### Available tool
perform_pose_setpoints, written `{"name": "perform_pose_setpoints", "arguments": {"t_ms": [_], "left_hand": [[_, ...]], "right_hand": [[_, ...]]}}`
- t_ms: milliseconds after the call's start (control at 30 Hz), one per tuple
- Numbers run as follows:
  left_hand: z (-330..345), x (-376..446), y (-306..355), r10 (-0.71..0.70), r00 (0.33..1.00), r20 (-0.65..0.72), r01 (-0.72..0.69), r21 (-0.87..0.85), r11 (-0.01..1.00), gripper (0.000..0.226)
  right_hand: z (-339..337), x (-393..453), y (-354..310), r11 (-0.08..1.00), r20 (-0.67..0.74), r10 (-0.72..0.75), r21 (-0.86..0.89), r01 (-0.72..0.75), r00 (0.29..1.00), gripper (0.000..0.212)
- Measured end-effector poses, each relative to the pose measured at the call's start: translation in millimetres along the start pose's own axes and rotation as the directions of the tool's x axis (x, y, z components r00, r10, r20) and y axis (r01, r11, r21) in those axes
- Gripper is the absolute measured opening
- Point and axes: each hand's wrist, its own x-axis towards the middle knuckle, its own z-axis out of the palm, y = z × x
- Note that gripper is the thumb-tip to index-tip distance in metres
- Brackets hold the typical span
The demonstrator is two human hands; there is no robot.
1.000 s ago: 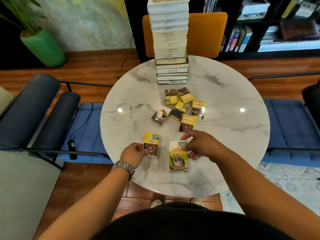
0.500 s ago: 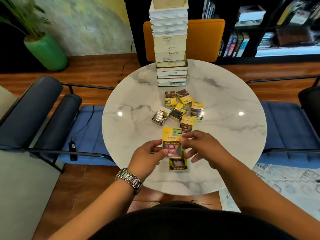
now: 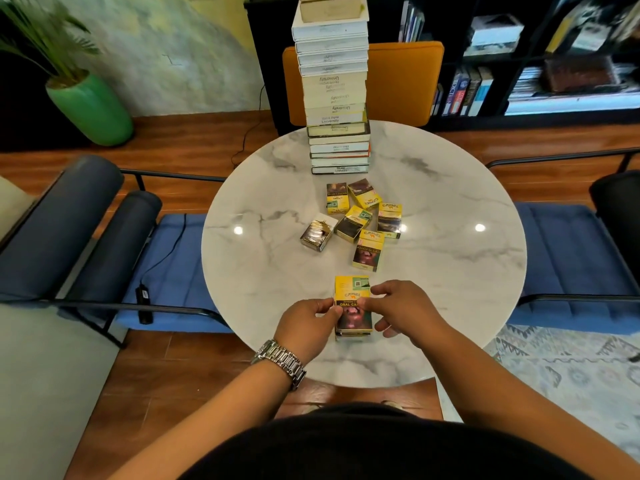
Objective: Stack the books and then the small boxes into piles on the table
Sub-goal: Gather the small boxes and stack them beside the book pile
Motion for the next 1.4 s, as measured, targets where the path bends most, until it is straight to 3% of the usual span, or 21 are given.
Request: {"name": "perform_pose_setpoints", "arguments": {"t_ms": [200, 500, 633, 767, 900, 1000, 1133, 1267, 1400], "left_hand": [[1.6, 8.0, 3.8, -0.041, 0.999, -0.005, 0.040, -0.111, 0.993, 0.032], [2.7, 16.0, 0.9, -0.091, 0.996, 0.022, 0.093, -0.168, 0.981, 0.033], [4.2, 21.9, -4.9, -0.107, 0.994, 0.017, 0.108, -0.188, 0.976, 0.038], [7.0, 30.2, -12.7, -0.213, 0.952, 0.218, 0.279, -0.343, 0.897, 0.040], [16.9, 32.6, -24.5, -0.245, 0.859, 0.449, 0.450, -0.436, 0.779, 0.054], [23.9, 33.8, -26.7, -0.232, 0.829, 0.509, 0.477, -0.429, 0.767, 0.032], [27.6, 38.8, -29.6, -0.209, 0.817, 0.538, 0.476, -0.423, 0.771, 0.028], [28.7, 47.0, -34.4, -0.205, 0.804, 0.558, 0.479, -0.404, 0.779, 0.025], [29.4, 59.5, -33.8, -0.194, 0.788, 0.584, 0.454, -0.339, 0.824, 0.029]], "right_hand": [[-2.6, 0.5, -6.8, 0.999, 0.026, -0.008, 0.037, 0.007, 1.000, 0.031], [-0.2, 4.2, -12.2, 0.996, 0.042, 0.025, -0.085, -0.021, 0.999, 0.035], [1.1, 9.4, -8.1, 0.998, 0.053, 0.038, -0.057, -0.035, 0.998, 0.047], [0.9, 20.6, 5.6, 0.993, 0.130, 0.096, 0.062, -0.105, 0.987, 0.067], [6.8, 24.5, 27.3, 0.935, 0.311, 0.137, 0.272, -0.226, 0.941, 0.059], [16.7, 23.6, 33.9, 0.866, 0.403, 0.103, 0.414, -0.281, 0.909, 0.050], [26.6, 22.7, 35.3, 0.827, 0.392, 0.062, 0.494, -0.267, 0.918, 0.038], [37.5, 26.6, 37.1, 0.796, 0.286, 0.005, 0.579, -0.177, 0.958, 0.036], [37.2, 29.4, 31.1, 0.859, 0.168, 0.057, 0.494, -0.135, 0.984, 0.033]]}}
